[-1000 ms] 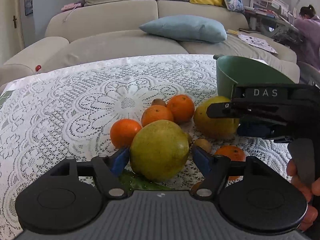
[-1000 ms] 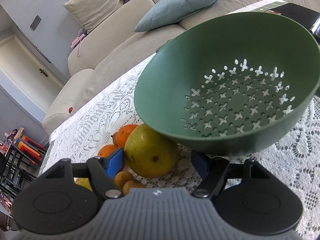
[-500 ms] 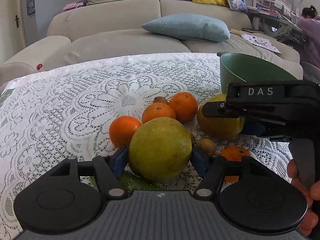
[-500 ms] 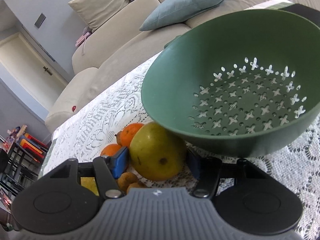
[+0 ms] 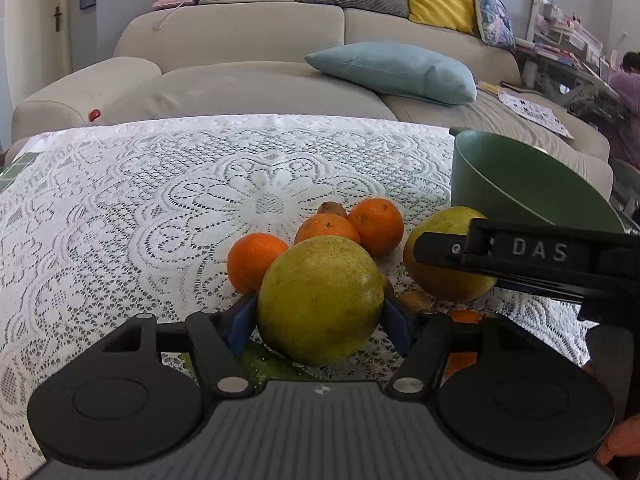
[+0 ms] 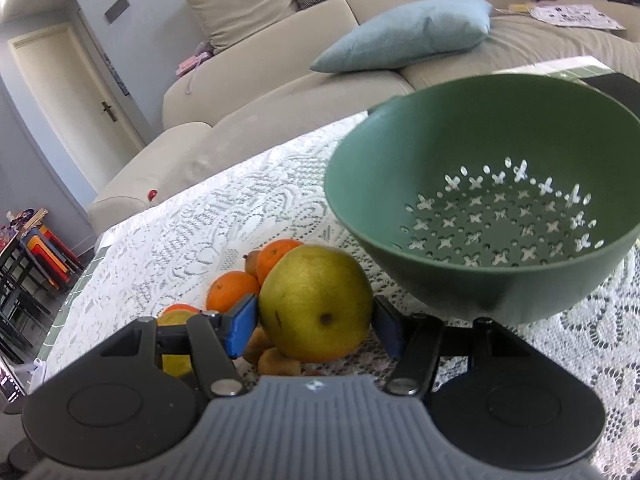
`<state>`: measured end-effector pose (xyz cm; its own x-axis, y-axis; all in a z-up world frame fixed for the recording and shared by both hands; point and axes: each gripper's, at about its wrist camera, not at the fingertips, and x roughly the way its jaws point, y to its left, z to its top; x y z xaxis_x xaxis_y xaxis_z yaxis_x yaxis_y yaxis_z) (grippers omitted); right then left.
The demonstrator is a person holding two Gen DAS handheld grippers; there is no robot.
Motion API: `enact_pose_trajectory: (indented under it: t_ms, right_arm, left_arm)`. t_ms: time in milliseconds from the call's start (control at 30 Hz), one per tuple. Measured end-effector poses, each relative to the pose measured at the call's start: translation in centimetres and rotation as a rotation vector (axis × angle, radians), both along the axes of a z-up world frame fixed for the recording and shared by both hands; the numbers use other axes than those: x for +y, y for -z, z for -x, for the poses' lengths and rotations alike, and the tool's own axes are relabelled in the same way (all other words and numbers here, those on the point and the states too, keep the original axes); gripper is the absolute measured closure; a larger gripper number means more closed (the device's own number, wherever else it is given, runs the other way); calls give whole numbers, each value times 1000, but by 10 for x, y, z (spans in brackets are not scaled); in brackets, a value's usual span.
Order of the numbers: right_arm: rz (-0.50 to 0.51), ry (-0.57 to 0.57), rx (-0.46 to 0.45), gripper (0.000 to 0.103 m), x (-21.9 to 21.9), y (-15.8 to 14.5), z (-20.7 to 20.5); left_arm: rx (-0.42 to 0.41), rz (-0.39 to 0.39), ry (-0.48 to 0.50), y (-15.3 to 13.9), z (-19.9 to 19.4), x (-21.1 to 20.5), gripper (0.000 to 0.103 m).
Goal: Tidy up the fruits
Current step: 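Grasp the large yellow-green pear with the left tool while the right tool grasps the smaller pear, then lift both held pears and carry them over the green colander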
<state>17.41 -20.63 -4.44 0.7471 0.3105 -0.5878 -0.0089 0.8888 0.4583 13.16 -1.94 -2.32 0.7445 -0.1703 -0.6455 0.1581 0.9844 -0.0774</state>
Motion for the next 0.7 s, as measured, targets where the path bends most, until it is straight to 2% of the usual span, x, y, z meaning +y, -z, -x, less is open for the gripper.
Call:
enact_pose_trajectory:
  t_ms: [500,700]
  right_arm:
    - [-12,-79,-117,44,-5,-26,23]
    - [-52,-120,-171,44,-14,-43,33]
  left_arm:
    - [-81,74,-51,-20,19,11,27]
    - [-121,117,-73,-32,22,13,27]
